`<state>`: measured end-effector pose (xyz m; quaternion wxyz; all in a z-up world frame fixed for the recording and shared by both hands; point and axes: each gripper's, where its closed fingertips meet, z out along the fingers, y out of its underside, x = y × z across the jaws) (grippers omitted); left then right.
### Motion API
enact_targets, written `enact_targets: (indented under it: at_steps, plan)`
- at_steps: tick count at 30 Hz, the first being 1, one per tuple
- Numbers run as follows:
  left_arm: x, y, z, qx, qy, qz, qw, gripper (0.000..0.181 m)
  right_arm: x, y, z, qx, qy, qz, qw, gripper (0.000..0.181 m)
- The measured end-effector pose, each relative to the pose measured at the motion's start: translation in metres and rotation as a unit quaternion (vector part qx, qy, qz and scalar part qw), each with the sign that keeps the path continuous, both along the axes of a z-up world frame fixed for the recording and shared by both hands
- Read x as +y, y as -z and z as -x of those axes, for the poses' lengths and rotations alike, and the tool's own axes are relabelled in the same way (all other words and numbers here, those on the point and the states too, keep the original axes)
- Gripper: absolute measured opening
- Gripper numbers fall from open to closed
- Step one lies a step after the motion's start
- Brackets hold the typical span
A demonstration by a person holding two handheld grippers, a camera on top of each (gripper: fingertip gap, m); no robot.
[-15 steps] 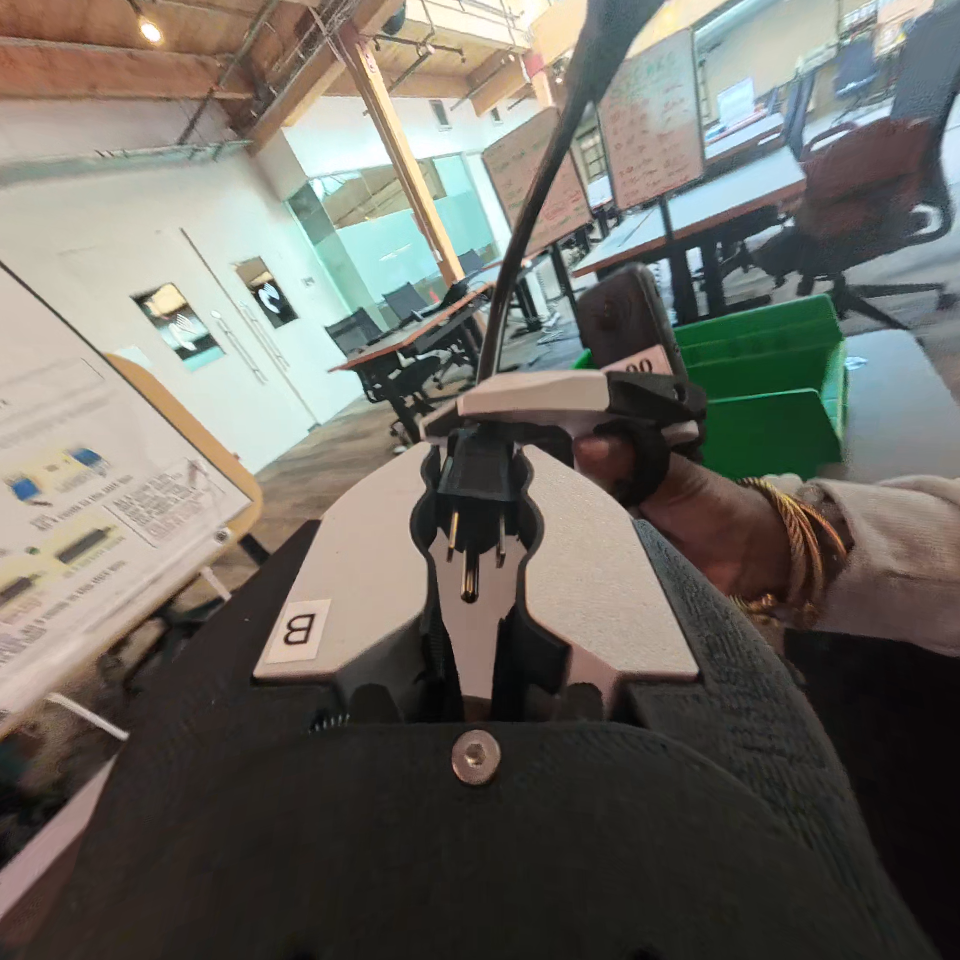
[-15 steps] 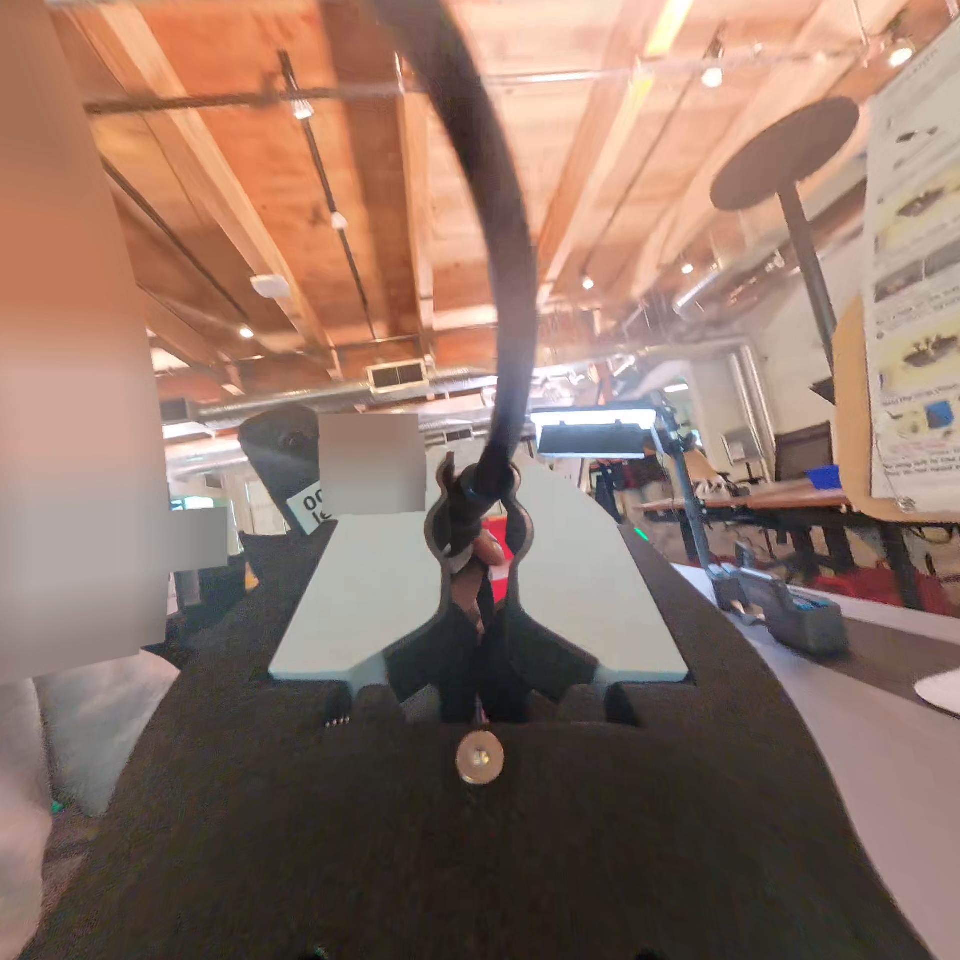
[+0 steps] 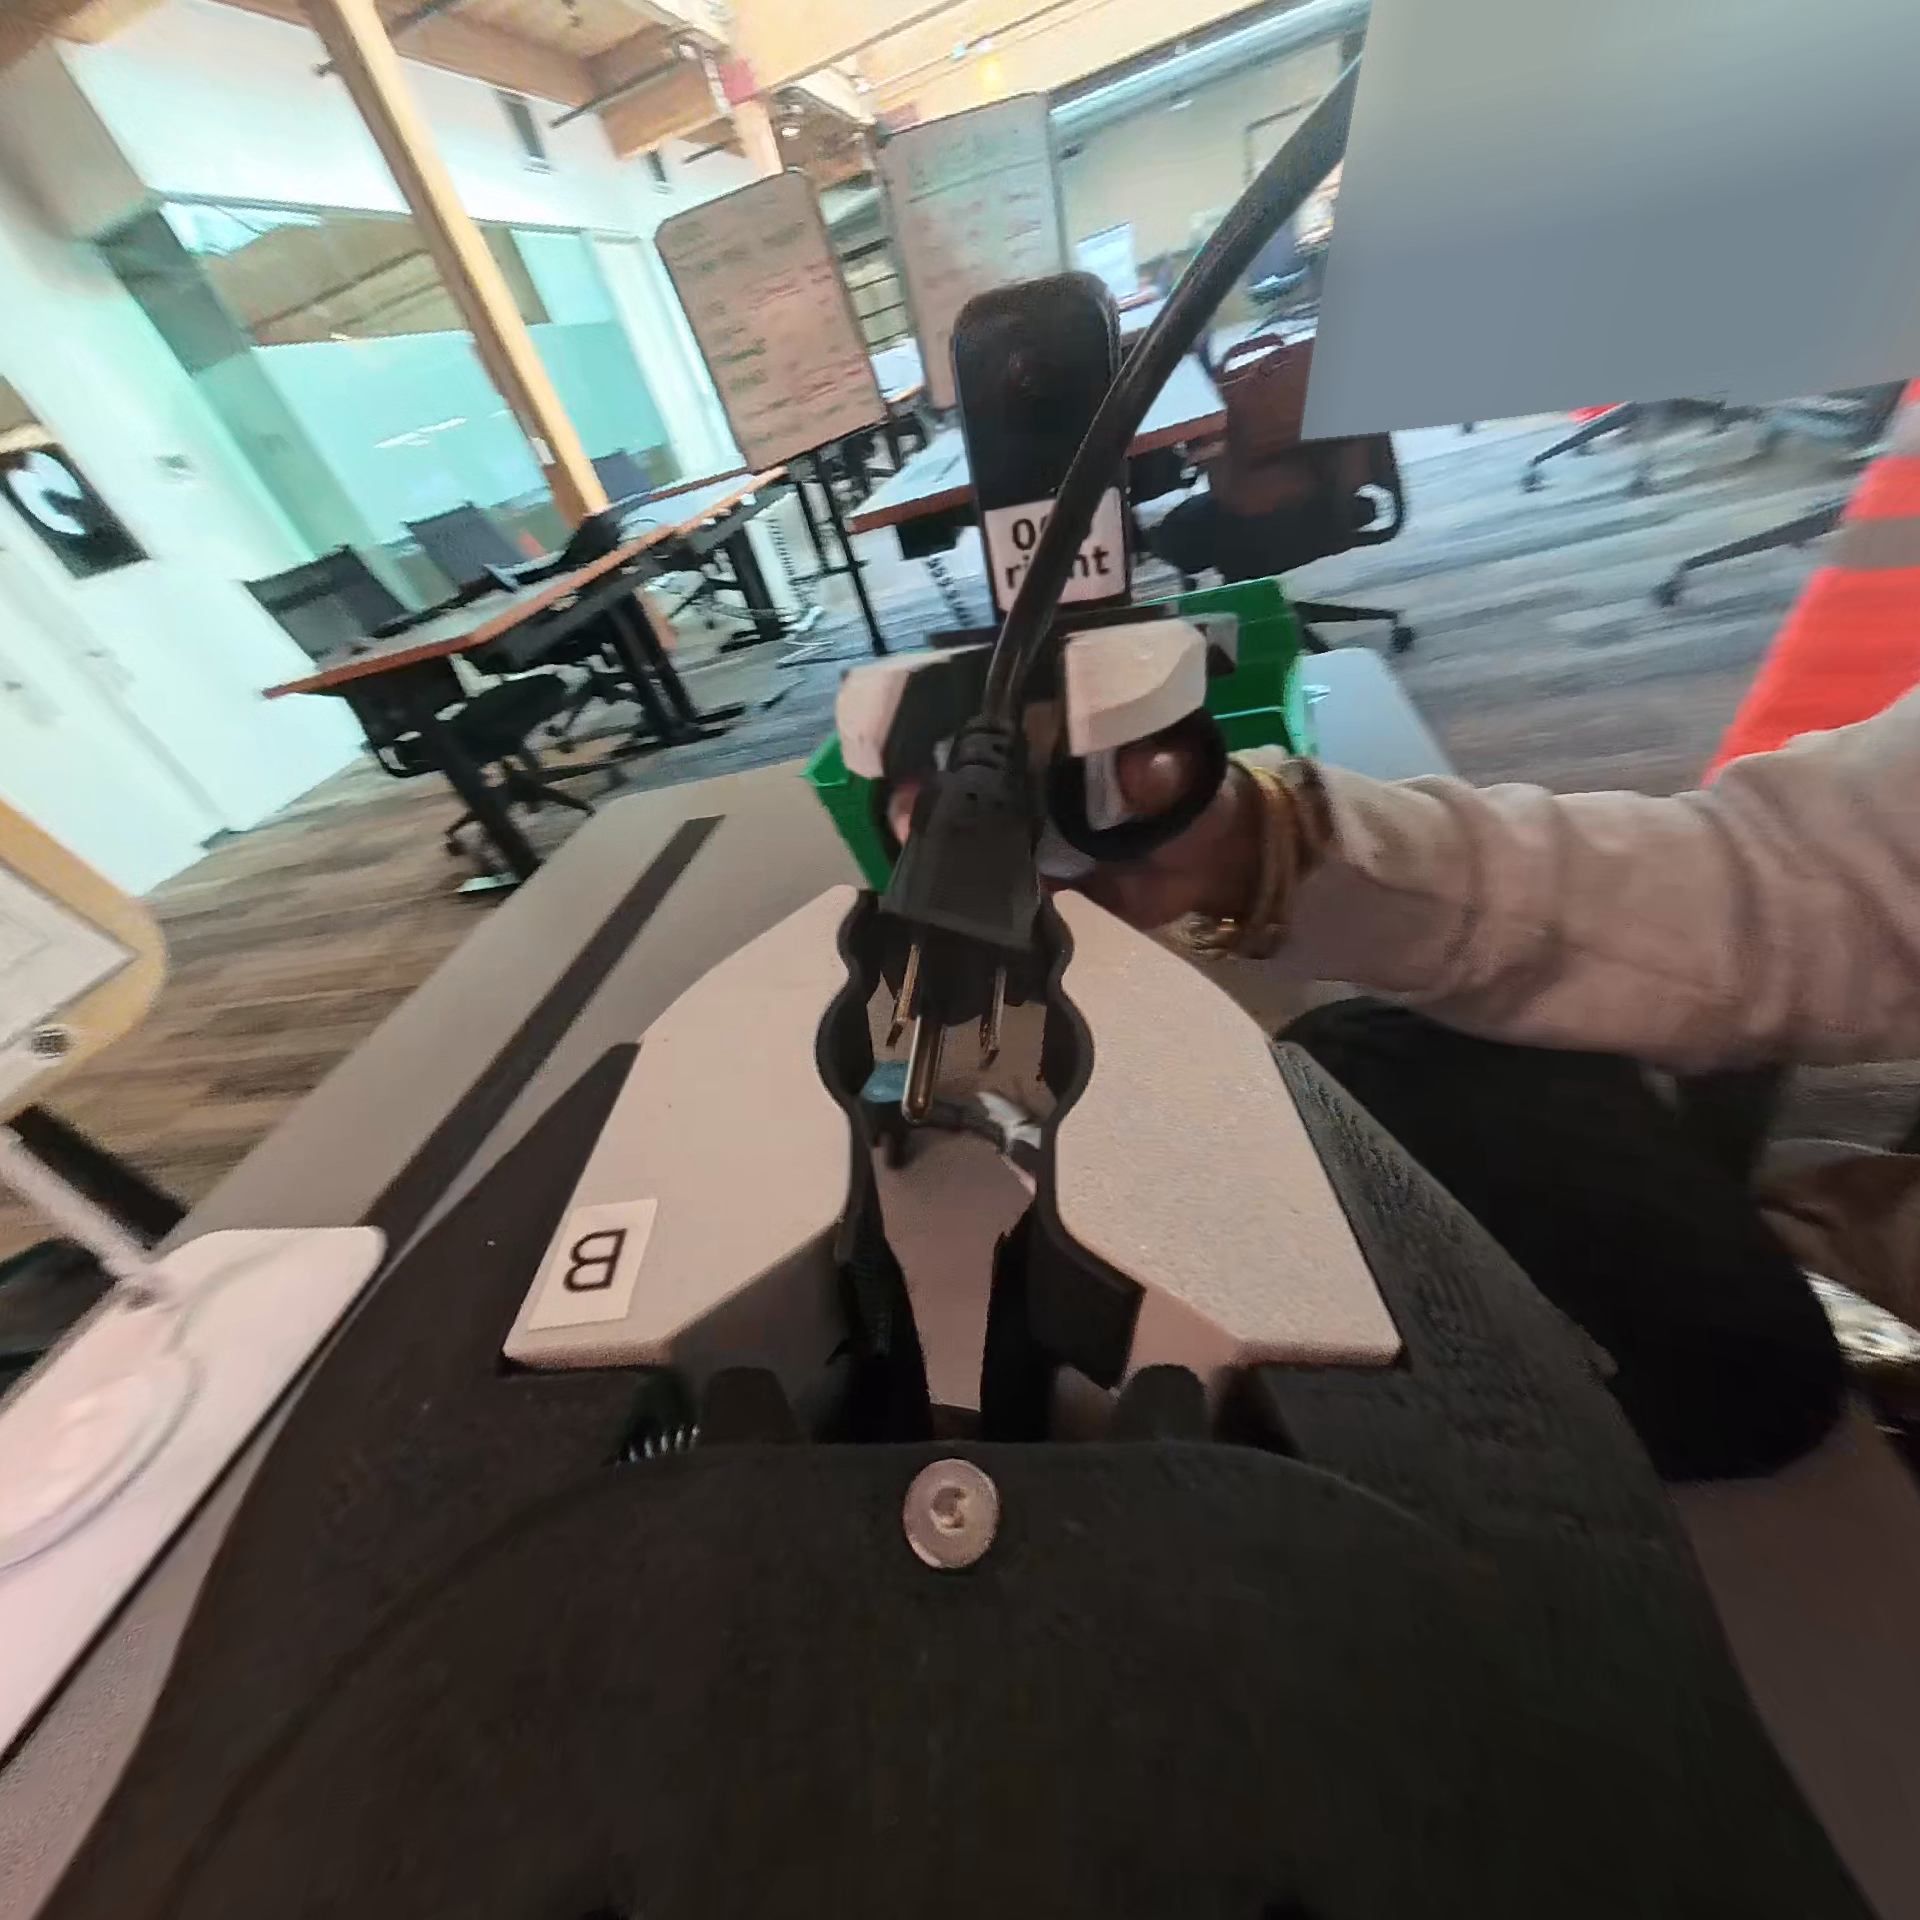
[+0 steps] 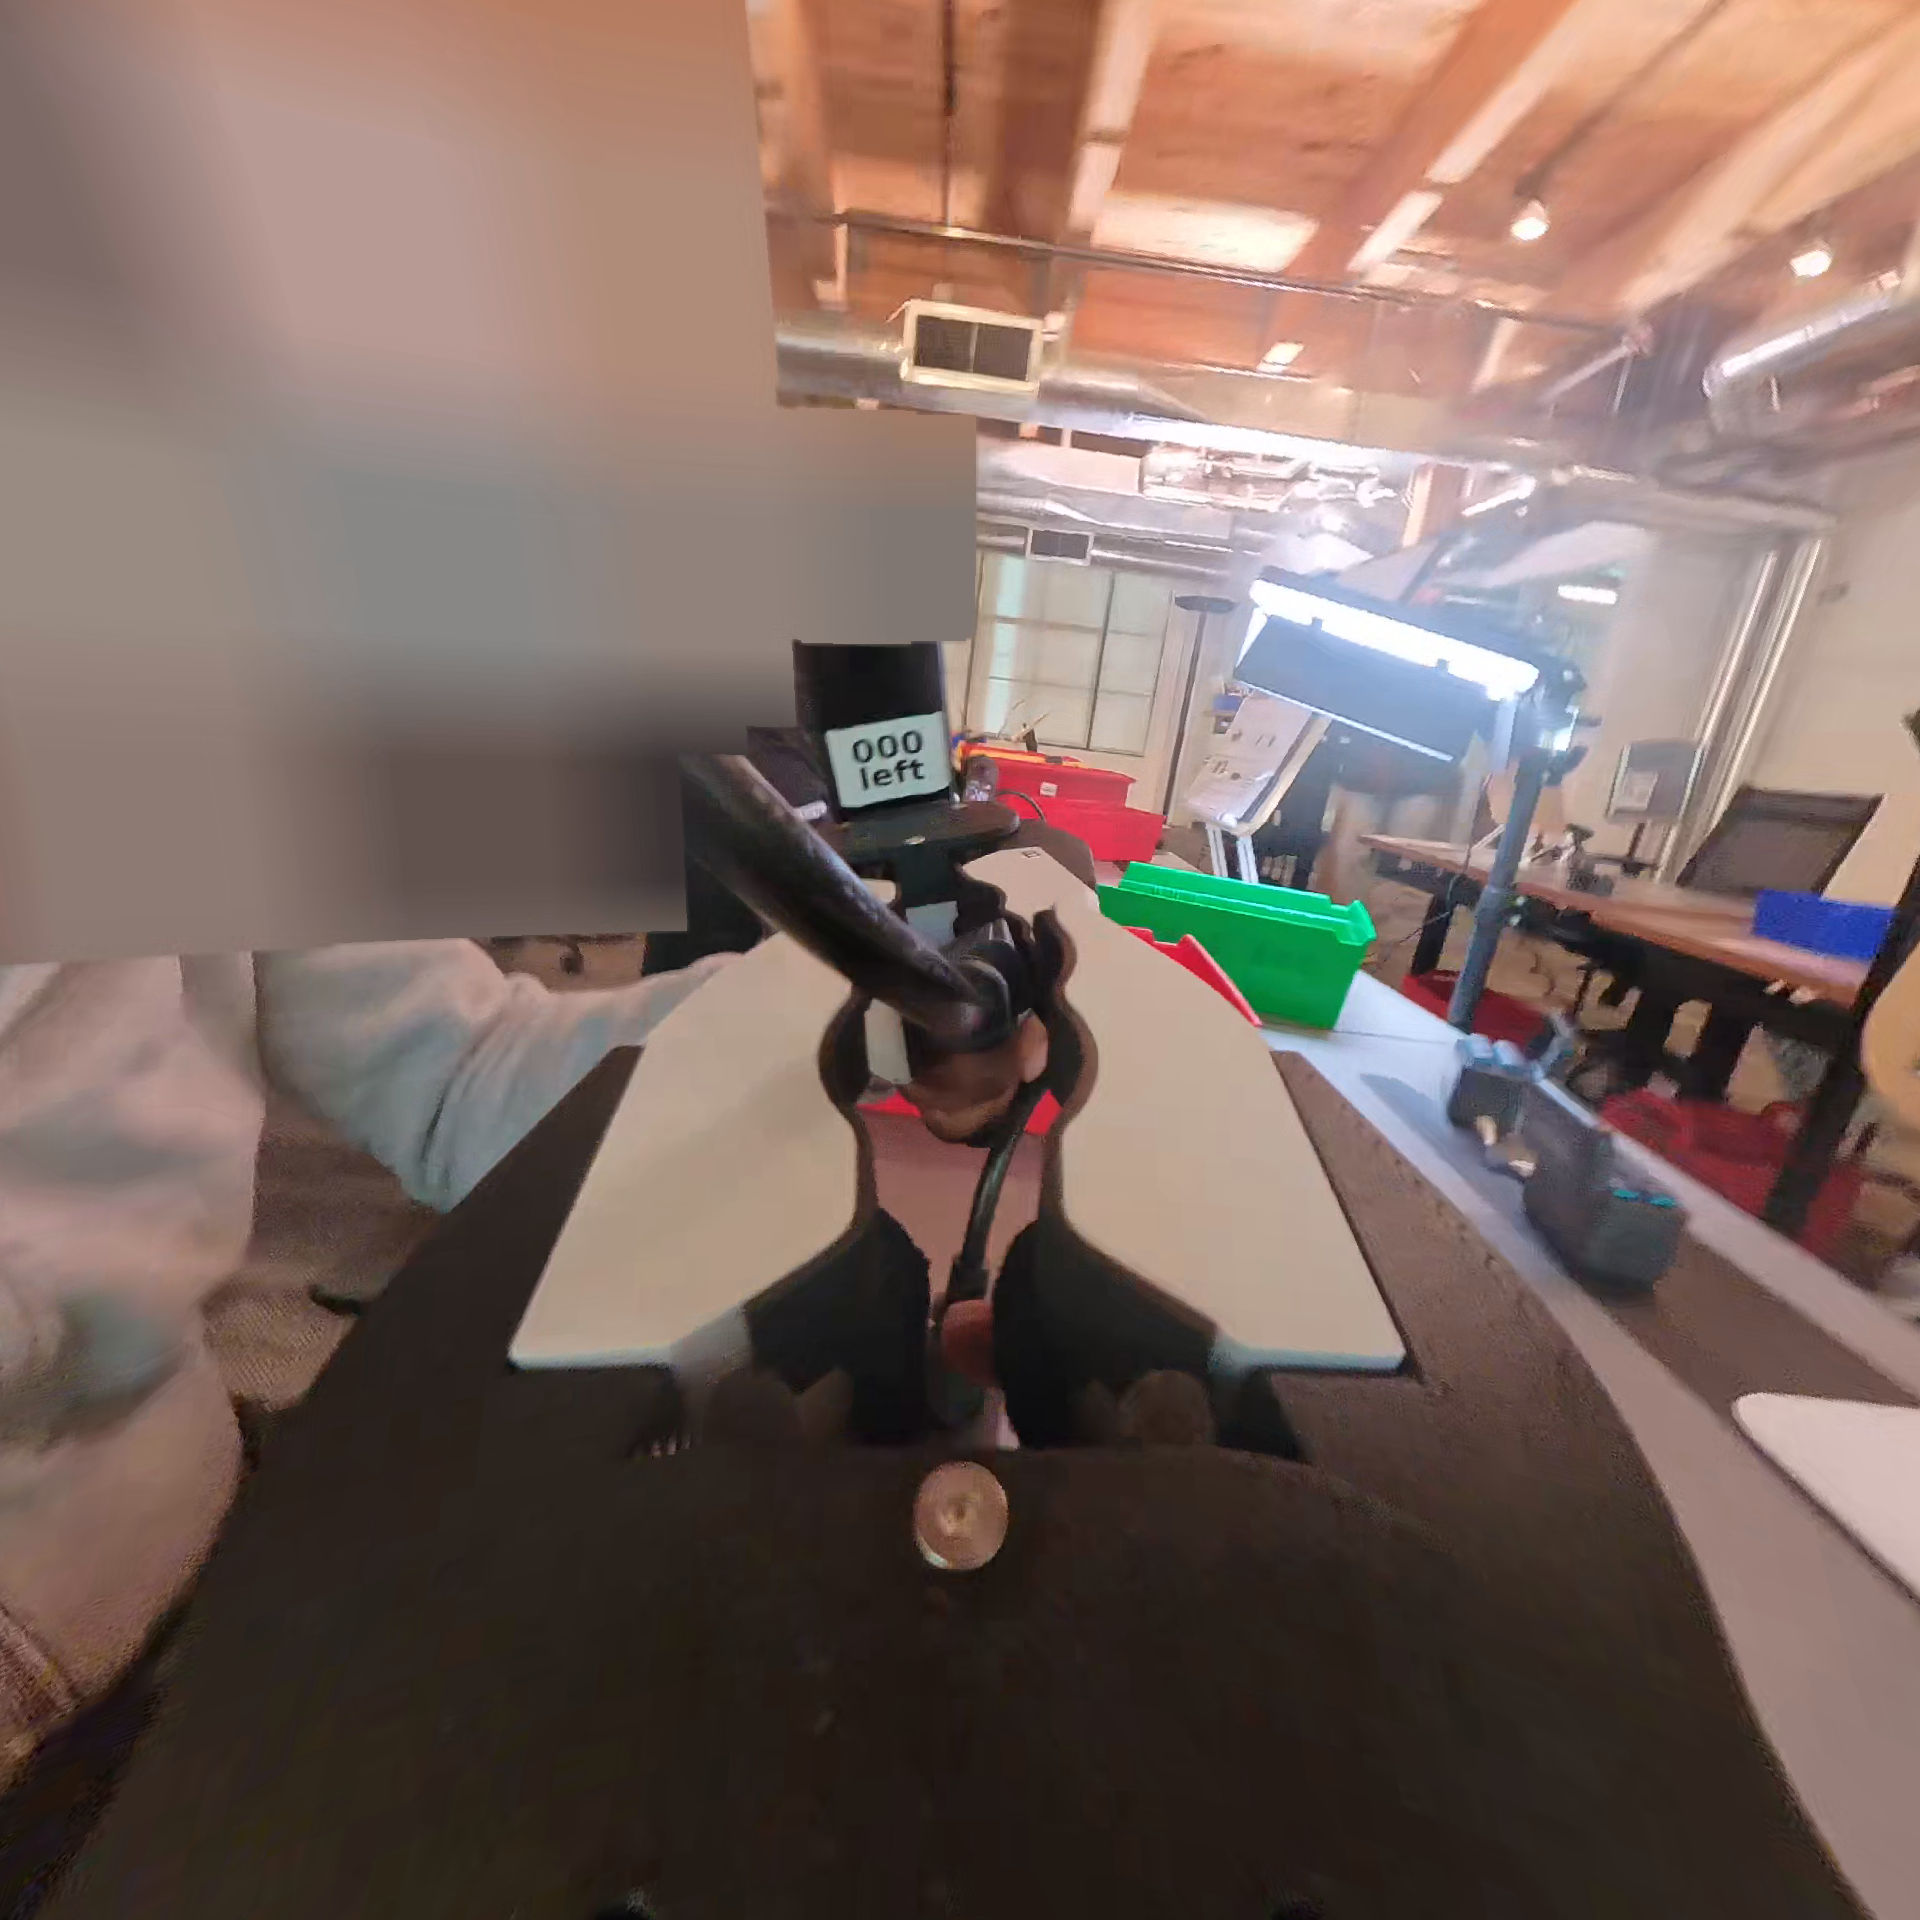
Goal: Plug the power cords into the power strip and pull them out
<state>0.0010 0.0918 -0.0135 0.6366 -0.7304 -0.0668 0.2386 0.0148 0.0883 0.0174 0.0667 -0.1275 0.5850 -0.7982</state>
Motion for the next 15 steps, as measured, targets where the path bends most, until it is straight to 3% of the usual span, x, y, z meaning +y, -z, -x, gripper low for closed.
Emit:
enact_targets:
  at_steps: [3, 6, 13, 15]
  plan:
    - [0.006, 0.0, -0.011, -0.027, 0.036, -0.011, 0.999, 0.028, -0.001, 0.008, -0.008, 0.067, 0.02, -0.029, 0.997, 0.04]
    - [0.009, -0.002, -0.014, -0.036, 0.047, -0.021, 0.998, 0.028, -0.005, 0.012, -0.012, 0.102, 0.036, -0.039, 0.993, 0.025]
    - [0.011, 0.003, -0.016, -0.066, 0.056, -0.011, 0.996, 0.029, -0.002, 0.015, -0.011, 0.099, 0.028, -0.056, 0.993, 0.023]
    - [0.003, -0.006, -0.021, -0.054, 0.059, -0.009, 0.997, 0.043, 0.0, 0.013, -0.008, 0.085, 0.029, -0.052, 0.995, 0.023]
